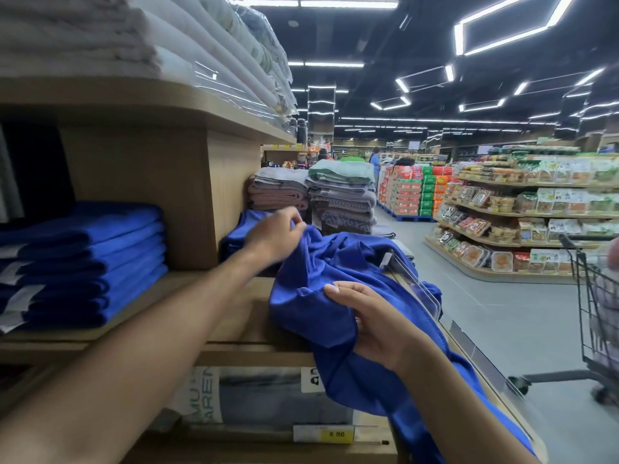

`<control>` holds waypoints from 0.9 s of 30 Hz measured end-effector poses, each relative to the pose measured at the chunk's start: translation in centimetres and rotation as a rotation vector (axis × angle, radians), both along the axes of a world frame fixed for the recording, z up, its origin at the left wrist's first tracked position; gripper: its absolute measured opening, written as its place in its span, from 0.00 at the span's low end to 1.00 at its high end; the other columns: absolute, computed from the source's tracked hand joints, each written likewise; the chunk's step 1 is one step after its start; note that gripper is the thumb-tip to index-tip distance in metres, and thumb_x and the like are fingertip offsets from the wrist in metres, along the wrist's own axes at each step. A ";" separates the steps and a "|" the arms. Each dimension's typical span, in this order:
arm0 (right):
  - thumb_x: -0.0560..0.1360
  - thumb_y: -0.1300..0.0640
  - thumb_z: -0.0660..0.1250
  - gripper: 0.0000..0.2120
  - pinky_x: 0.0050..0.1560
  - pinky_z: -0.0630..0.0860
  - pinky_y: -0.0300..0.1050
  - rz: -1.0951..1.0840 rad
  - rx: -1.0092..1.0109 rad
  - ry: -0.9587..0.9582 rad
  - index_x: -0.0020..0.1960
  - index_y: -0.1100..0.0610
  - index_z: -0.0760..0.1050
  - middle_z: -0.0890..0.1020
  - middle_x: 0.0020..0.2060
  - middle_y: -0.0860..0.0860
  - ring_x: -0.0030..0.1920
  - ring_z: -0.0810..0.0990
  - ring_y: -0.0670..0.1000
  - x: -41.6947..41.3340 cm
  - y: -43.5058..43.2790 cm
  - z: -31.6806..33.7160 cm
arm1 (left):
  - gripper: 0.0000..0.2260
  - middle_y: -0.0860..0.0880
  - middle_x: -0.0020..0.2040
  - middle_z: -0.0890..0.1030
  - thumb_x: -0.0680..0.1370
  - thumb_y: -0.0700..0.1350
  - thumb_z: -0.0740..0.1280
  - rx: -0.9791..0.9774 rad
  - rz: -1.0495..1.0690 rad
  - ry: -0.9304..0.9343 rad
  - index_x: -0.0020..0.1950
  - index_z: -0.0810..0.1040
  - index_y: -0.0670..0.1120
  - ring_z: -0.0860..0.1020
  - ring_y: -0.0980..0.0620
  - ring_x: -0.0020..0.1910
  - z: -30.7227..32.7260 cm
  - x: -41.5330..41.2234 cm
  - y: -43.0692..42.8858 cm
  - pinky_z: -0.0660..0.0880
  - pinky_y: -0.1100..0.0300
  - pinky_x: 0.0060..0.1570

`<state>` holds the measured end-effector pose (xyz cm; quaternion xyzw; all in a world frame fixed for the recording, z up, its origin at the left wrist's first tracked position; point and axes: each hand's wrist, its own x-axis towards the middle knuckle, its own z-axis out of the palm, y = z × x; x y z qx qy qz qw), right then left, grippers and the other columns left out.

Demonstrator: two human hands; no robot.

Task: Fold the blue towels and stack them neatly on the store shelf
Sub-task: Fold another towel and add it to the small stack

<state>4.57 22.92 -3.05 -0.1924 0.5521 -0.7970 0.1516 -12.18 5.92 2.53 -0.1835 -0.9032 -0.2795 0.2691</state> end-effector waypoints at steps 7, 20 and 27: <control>0.68 0.49 0.81 0.12 0.40 0.79 0.38 0.028 -0.010 0.014 0.42 0.55 0.83 0.85 0.39 0.51 0.41 0.84 0.47 -0.3 0.1 -0.3 | 0.11 0.53 0.30 0.73 0.71 0.55 0.68 0.300 -0.490 -0.189 0.39 0.79 0.47 0.69 0.57 0.28 2.8 9.6 -10.7 0.67 0.63 0.28; 0.70 0.48 0.80 0.25 0.40 0.69 0.40 0.081 0.091 0.129 0.49 0.65 0.72 0.74 0.39 0.54 0.38 0.75 0.48 -0.4 0.6 -0.9 | 0.15 0.49 0.38 0.84 0.79 0.56 0.67 -0.287 -0.170 -0.405 0.43 0.84 0.46 0.79 0.49 0.35 -0.5 2.8 -0.7 0.78 0.53 0.42; 0.73 0.50 0.77 0.15 0.44 0.75 0.40 0.103 0.083 0.126 0.45 0.60 0.78 0.81 0.41 0.54 0.43 0.80 0.49 -0.6 0.8 -0.9 | 0.17 0.55 0.42 0.83 0.76 0.63 0.67 -0.226 -0.212 -0.705 0.49 0.85 0.51 0.81 0.53 0.43 -2.0 1.1 3.9 0.80 0.58 0.41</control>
